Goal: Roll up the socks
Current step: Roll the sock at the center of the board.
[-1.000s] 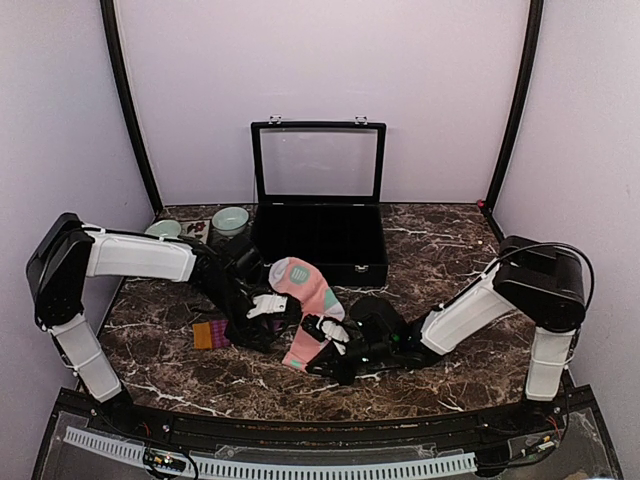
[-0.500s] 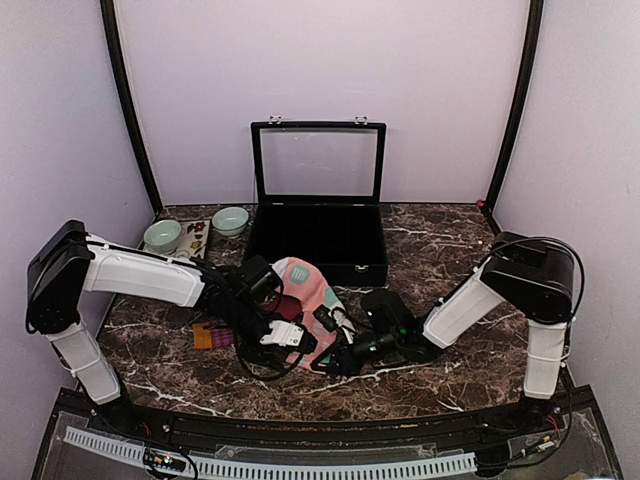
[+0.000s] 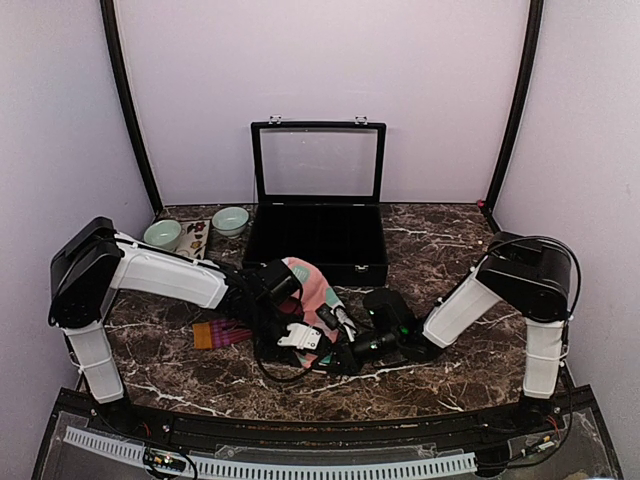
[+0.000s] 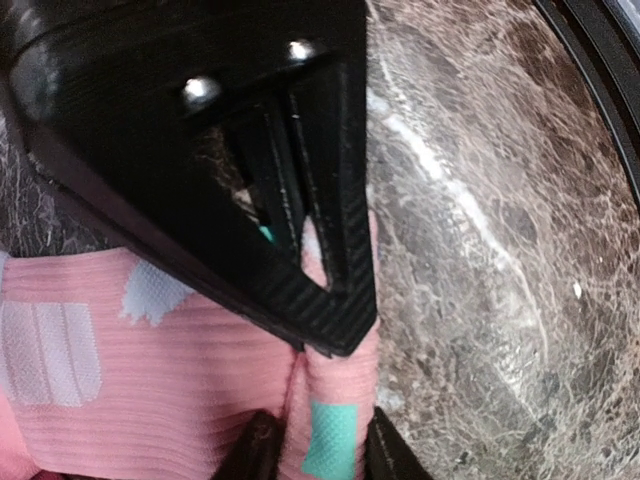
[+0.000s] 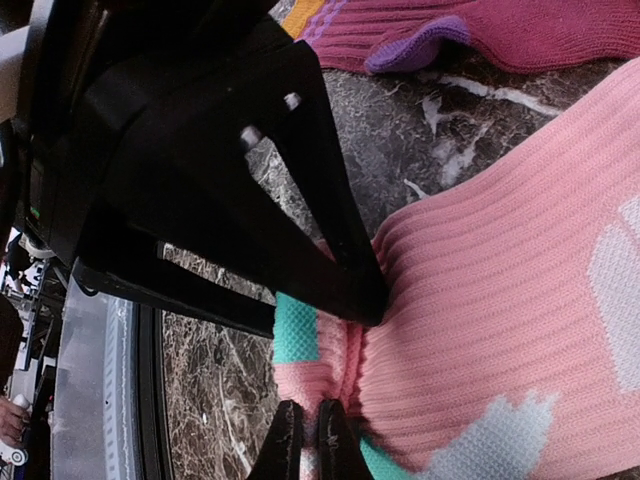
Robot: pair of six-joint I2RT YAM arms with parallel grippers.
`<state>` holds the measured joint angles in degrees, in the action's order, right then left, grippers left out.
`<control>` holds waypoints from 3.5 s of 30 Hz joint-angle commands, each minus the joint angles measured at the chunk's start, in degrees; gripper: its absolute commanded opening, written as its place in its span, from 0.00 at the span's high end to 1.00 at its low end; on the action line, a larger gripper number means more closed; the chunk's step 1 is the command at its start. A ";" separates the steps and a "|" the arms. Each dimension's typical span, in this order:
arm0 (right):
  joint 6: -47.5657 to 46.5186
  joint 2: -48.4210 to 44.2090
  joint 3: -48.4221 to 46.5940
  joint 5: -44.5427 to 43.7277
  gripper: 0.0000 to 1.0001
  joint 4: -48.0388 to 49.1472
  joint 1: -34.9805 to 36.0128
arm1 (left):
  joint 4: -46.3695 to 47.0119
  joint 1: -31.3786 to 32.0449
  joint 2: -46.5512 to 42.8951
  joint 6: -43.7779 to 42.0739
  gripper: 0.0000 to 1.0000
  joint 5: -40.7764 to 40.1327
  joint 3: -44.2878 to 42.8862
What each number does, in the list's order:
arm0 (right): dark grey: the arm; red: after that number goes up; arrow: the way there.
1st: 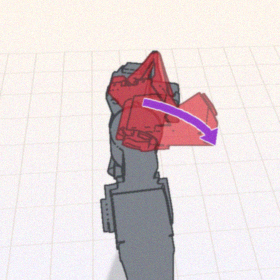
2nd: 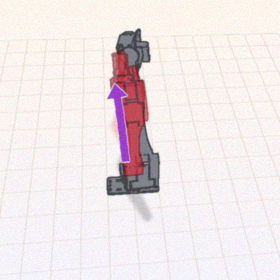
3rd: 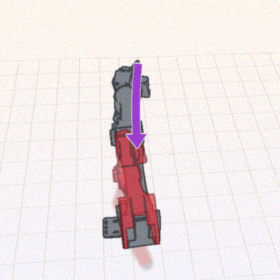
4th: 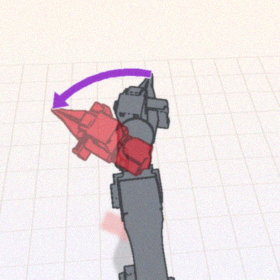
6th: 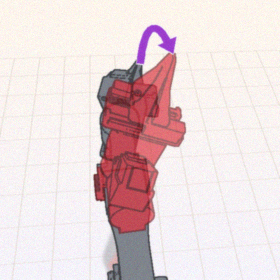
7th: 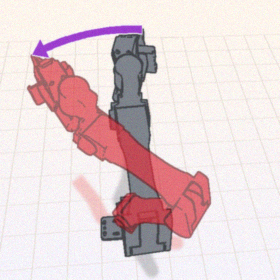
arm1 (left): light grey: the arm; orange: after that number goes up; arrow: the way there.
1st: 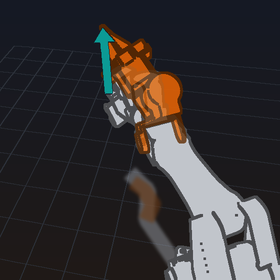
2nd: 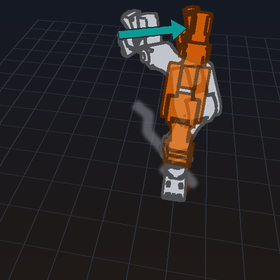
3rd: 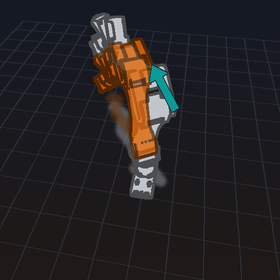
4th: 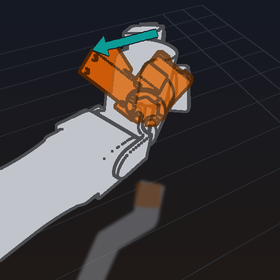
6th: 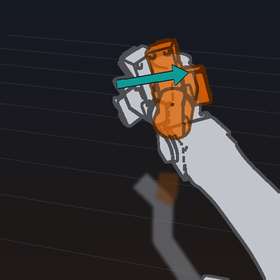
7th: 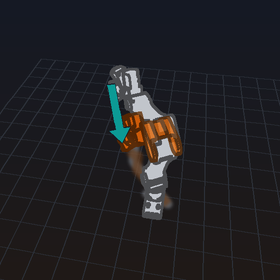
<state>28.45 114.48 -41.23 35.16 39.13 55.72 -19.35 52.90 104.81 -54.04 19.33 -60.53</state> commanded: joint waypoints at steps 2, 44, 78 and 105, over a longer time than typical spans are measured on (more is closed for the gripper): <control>0.56 3.41 4.54 -6.88 0.97 -15.44 -0.79 | -1.61 0.10 2.04 1.16 0.84 -1.55 -0.89; -43.79 -18.58 3.22 -43.20 0.55 -16.64 19.60 | -26.50 -4.63 19.08 1.59 0.99 13.75 -17.64; -37.38 -5.73 6.81 -38.19 0.64 -4.16 13.66 | -36.92 -4.83 24.65 -3.79 0.92 10.57 -25.69; -27.98 -2.46 7.07 -31.83 0.79 -10.26 10.20 | -31.09 -13.11 7.19 2.72 0.45 9.29 -16.56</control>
<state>-1.32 107.92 -35.31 3.01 42.70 66.57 -50.22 39.77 115.90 -52.69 30.50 -78.81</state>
